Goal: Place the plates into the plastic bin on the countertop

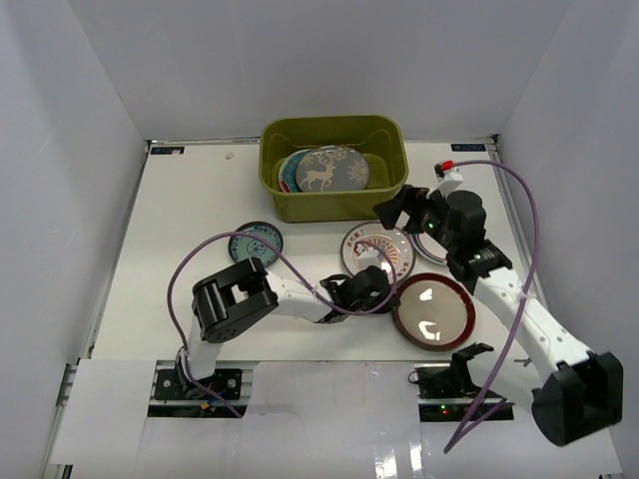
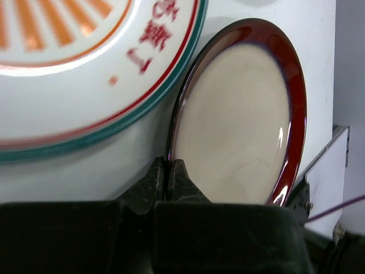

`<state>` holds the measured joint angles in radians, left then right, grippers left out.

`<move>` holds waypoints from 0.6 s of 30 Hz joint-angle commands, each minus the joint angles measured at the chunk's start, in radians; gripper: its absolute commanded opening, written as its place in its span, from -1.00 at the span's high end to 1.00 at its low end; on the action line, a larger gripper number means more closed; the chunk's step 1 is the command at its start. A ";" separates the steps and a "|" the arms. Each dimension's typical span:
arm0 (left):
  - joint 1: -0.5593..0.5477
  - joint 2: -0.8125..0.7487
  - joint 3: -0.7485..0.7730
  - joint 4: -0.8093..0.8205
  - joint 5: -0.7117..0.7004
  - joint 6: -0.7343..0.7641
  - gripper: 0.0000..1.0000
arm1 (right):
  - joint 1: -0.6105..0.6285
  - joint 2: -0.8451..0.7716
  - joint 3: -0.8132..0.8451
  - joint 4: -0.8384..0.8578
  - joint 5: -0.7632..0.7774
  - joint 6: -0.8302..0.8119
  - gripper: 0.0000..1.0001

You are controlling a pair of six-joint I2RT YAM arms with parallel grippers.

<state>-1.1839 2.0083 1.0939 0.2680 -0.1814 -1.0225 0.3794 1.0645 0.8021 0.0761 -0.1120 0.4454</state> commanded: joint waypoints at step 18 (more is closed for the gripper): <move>0.205 -1.051 -0.542 -0.128 0.094 -0.008 1.00 | -0.004 -0.413 -0.277 -0.222 -0.245 -0.028 -0.92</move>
<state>-1.0218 1.0718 0.5297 0.0257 -0.1516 -0.9916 0.3794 0.6453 0.5720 -0.1135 -0.2874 0.4412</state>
